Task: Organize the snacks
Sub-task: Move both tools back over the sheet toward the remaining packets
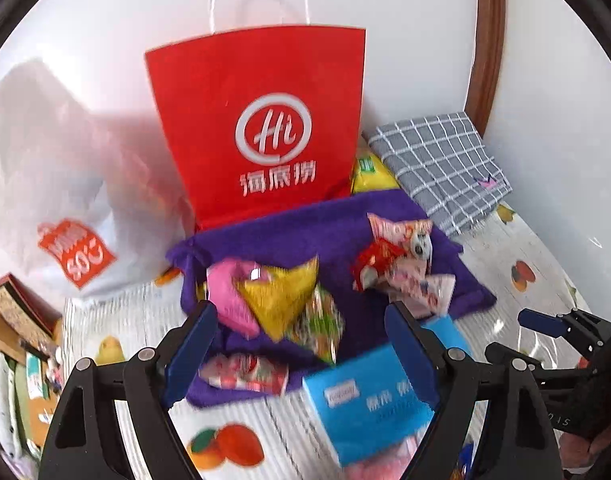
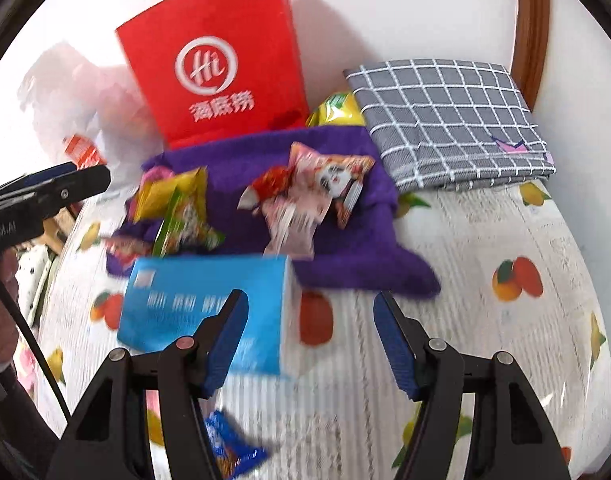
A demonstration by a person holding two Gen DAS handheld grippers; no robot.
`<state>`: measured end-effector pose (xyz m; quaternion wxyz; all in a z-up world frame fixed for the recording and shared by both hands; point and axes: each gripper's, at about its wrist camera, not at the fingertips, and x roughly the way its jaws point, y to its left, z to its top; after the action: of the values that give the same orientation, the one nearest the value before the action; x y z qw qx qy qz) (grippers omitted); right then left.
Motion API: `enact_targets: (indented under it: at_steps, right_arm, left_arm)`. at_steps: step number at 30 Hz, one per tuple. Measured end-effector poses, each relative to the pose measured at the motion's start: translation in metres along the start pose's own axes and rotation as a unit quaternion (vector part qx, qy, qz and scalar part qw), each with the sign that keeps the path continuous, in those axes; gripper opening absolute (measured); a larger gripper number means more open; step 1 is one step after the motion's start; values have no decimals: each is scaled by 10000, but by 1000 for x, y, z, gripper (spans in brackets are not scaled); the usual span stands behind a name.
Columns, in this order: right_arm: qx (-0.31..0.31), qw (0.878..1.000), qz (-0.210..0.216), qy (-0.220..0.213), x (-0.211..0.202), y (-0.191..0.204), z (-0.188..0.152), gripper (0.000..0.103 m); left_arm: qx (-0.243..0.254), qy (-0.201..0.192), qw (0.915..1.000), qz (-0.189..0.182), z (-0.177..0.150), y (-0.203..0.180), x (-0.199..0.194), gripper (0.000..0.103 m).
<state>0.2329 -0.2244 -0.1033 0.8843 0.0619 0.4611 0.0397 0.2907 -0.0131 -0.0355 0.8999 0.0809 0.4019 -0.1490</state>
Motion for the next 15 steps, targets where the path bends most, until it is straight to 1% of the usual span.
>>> enact_targets:
  at_steps: [2,4,5,6,11,15]
  right_arm:
    - [5,9999,104,52,0,3,-12,65]
    - [27,9996,248,154,2,7,-24,63]
    - [-39,9991,332,257,4,13,-38,60]
    - [-39,9991,332,257,4,13,-38,60]
    - [-451,9954,719,449,8,36,-73,60]
    - [-939,9899,942,490,12,57,-91,60]
  left_arm:
    - [-62,105,9999,97,-12,5,-2,85]
    - [-119,205,9994,241,-25,11,-6,85]
    - [-179,247,9991,300,-34,15,-10,85]
    - [-213,265,9989,323,-38,18,-12,85]
    - [-407,359,9974,473,-70,32,-26,85]
    - [-642,426,9962,408,-91,39,-35,85]
